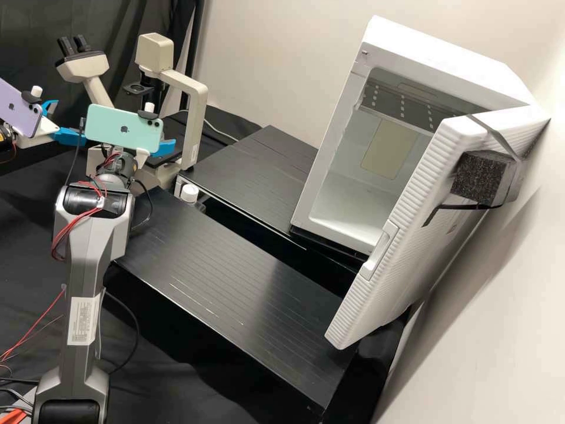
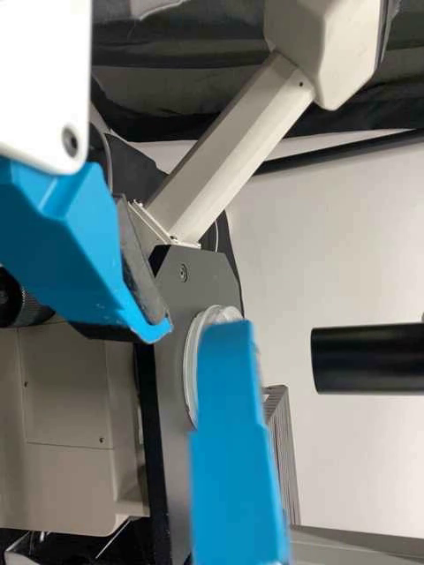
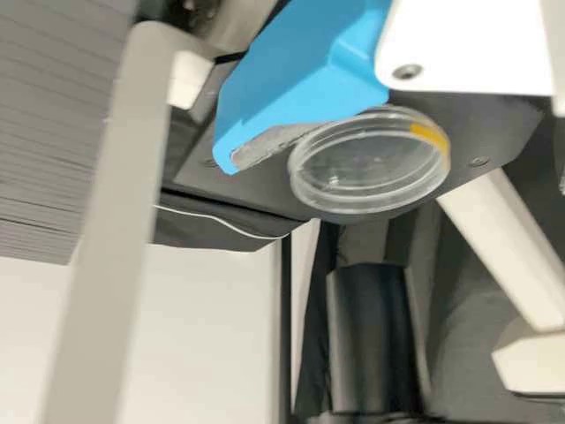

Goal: Return the petri dish to the incubator.

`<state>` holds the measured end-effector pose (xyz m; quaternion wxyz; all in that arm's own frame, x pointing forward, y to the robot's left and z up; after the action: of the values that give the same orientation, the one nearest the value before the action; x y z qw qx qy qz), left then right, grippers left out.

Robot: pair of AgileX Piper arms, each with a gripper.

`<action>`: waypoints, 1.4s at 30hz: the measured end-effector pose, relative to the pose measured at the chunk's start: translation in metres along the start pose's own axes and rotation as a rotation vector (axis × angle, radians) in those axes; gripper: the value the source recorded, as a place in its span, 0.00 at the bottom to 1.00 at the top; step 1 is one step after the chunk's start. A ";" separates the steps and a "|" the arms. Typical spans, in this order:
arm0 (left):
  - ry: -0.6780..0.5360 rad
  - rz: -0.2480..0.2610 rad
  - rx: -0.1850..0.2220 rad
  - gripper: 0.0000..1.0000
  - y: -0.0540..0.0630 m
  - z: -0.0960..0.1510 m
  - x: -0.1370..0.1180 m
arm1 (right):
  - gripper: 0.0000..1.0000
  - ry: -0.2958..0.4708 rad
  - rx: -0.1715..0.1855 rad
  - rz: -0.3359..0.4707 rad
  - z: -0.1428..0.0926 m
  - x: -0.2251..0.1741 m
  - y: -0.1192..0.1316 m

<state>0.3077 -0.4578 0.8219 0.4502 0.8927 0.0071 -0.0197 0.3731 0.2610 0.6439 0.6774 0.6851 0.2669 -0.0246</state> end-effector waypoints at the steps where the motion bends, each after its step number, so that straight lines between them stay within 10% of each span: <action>1: 0.000 0.000 0.000 1.00 0.000 0.000 0.000 | 1.00 0.002 -0.001 -0.009 0.000 0.000 -0.005; 23: 0.000 0.000 0.000 1.00 0.000 0.000 0.000 | 1.00 -0.071 0.046 0.089 0.015 0.022 -0.010; 42: 0.000 0.000 0.000 1.00 0.000 0.000 0.000 | 1.00 -0.099 -0.017 0.096 0.018 0.042 -0.016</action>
<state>0.3077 -0.4578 0.8219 0.4502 0.8927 0.0071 -0.0197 0.4082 0.2567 0.6114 0.6958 0.6894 0.2001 -0.0235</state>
